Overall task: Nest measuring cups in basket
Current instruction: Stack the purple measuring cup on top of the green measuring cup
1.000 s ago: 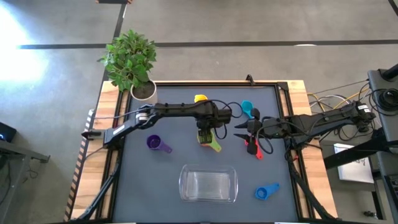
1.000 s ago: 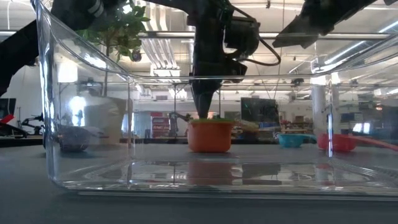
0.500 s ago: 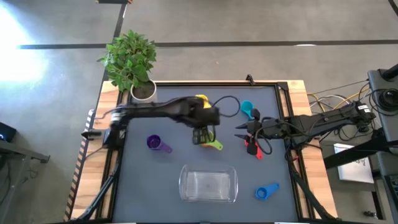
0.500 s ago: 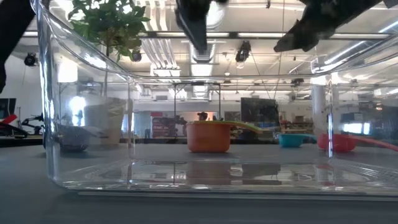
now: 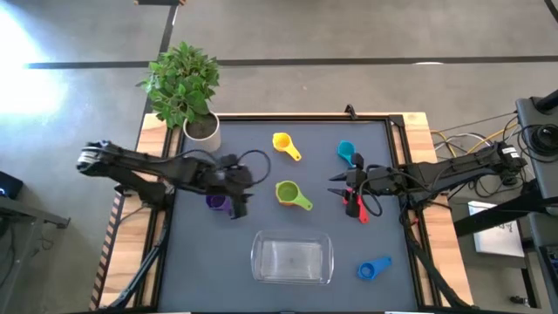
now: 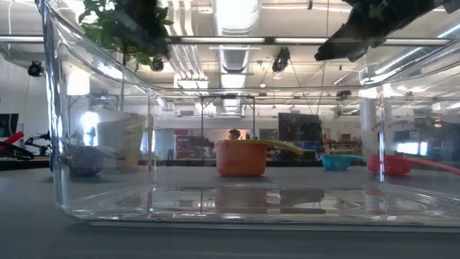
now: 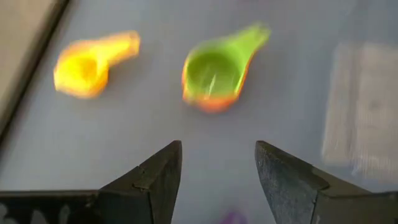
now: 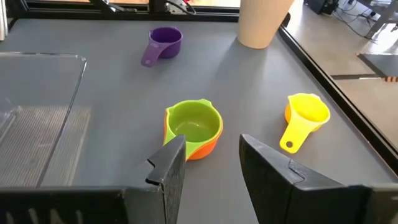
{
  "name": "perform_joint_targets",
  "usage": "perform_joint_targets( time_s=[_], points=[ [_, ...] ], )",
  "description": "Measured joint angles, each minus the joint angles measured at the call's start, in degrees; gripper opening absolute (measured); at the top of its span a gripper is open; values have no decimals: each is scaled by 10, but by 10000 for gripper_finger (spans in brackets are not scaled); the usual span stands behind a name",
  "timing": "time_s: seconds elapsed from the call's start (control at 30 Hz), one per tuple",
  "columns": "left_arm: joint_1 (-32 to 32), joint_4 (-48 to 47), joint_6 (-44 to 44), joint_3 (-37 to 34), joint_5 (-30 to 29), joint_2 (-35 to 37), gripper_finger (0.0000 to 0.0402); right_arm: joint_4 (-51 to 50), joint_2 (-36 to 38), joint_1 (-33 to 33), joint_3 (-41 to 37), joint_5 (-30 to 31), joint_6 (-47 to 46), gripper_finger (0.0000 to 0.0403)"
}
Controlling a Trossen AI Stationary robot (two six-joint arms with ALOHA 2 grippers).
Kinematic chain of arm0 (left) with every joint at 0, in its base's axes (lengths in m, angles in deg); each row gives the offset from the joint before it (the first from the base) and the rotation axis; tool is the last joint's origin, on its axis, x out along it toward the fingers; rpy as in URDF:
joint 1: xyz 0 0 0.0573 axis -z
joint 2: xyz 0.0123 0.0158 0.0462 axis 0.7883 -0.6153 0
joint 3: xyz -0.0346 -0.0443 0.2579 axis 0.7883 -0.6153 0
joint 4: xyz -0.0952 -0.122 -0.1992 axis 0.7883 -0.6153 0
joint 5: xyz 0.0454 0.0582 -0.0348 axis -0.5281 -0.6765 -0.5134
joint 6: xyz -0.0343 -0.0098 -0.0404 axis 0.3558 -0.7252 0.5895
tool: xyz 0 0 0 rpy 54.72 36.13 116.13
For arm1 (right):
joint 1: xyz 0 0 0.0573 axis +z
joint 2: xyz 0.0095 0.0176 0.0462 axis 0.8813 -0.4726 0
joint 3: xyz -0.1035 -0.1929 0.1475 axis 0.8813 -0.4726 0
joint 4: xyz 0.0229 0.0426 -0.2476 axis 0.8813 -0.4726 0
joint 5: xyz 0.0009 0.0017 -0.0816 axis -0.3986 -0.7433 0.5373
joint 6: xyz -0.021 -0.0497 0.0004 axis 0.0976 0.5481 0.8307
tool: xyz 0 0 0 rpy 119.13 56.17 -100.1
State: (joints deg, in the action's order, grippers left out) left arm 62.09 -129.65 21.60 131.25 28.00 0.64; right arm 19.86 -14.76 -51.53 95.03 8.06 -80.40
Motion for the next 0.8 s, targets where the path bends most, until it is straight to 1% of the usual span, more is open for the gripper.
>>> perform_joint_targets(
  time_s=[0.1, 0.2, 0.3, 0.37, 0.6, 0.8],
  points=[
    [3, -3, 47, -85, 0, 54, 186, 0, 0, 0, 0, 0, 4, 139],
    [6, -5, 77, -146, 11, 95, 186, 1, 0, 0, 0, 0, 4, 139],
    [8, -8, 103, -187, 41, 120, 186, 4, 0, 0, 0, 0, 4, 139],
    [13, -15, 114, -205, 46, 128, 186, 4, 0, 0, 0, 0, 3, 139],
    [33, -101, 146, -237, 47, 105, 186, 4, 0, 0, 0, 0, -7, 139],
    [53, -92, 143, -239, 53, 58, 186, 4, -1, 0, 0, 0, -9, 139]
  ],
)
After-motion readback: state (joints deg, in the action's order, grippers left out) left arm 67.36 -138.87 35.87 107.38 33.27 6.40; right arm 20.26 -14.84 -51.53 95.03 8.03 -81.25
